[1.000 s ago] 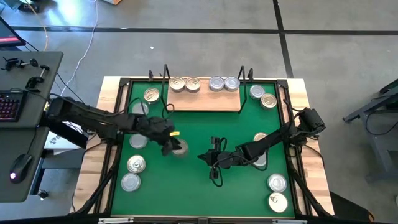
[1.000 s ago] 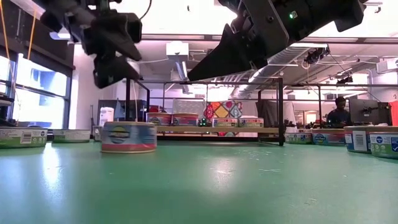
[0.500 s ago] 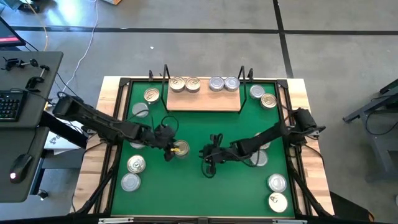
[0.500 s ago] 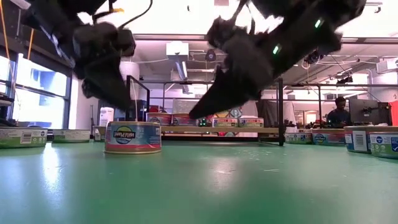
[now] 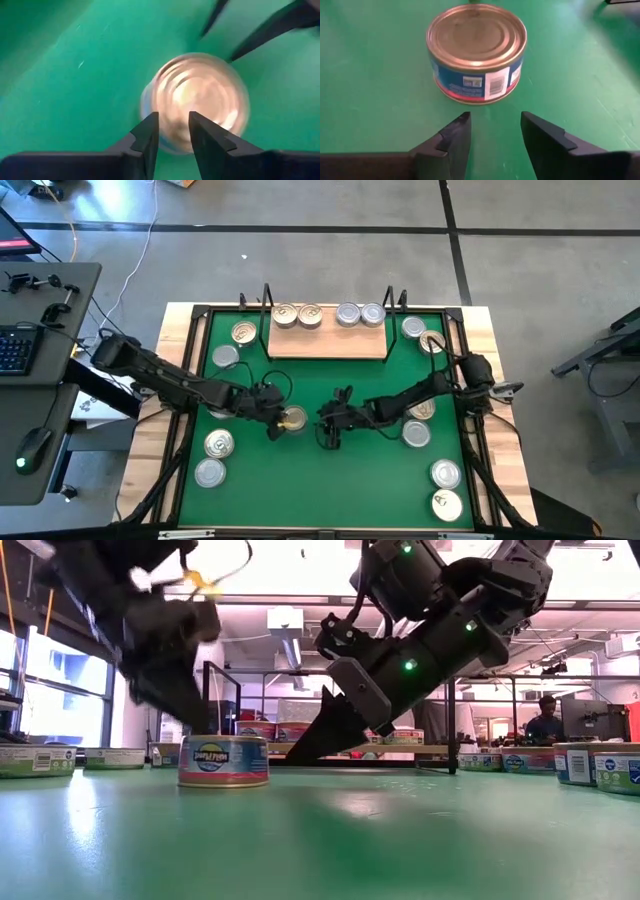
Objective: Stack canned seafood by type on shelf
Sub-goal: Put the blue pink tuna can on the shelf
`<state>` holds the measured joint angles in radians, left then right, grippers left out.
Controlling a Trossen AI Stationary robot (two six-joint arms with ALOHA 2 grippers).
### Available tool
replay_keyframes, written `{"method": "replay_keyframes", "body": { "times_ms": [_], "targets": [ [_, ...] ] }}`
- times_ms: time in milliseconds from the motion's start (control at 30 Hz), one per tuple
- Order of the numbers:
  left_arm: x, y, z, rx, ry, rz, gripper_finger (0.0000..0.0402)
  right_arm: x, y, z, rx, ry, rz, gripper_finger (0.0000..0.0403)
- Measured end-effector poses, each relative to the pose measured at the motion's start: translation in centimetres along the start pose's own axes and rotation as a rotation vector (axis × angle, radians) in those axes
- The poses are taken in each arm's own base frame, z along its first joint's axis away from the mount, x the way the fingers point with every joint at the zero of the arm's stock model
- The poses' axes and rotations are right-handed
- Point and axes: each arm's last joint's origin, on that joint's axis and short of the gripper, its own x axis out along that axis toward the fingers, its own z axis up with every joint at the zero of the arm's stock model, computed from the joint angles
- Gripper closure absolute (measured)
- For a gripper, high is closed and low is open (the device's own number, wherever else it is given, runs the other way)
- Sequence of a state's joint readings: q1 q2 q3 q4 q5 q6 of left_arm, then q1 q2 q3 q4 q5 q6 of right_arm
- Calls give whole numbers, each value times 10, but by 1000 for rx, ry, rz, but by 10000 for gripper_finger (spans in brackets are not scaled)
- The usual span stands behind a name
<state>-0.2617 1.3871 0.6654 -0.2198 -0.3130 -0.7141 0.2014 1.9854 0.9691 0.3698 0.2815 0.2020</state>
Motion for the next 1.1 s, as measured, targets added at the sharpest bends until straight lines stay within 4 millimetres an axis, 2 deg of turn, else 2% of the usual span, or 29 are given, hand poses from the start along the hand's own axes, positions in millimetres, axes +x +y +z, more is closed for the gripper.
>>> {"method": "replay_keyframes", "body": {
  "times_ms": [100,233,333,500,833,933,1100],
  "targets": [
    [-11,1,2,-31,14,48,323,1,-2,1,5,-6,2,235],
    [-13,9,-5,-76,79,118,350,2,-6,3,-5,-14,12,237],
    [-4,11,-12,-97,83,129,371,3,-11,5,1,-18,31,246],
    [15,5,-16,-148,34,39,399,9,-17,4,17,-27,68,285],
    [42,-1,-21,-154,-8,42,401,17,-13,-7,61,14,161,382],
    [38,-1,-19,-118,14,54,401,17,-13,-7,69,14,154,398],
    [13,-3,-9,-89,50,95,401,17,-16,-6,108,16,125,401]
  ]
}}
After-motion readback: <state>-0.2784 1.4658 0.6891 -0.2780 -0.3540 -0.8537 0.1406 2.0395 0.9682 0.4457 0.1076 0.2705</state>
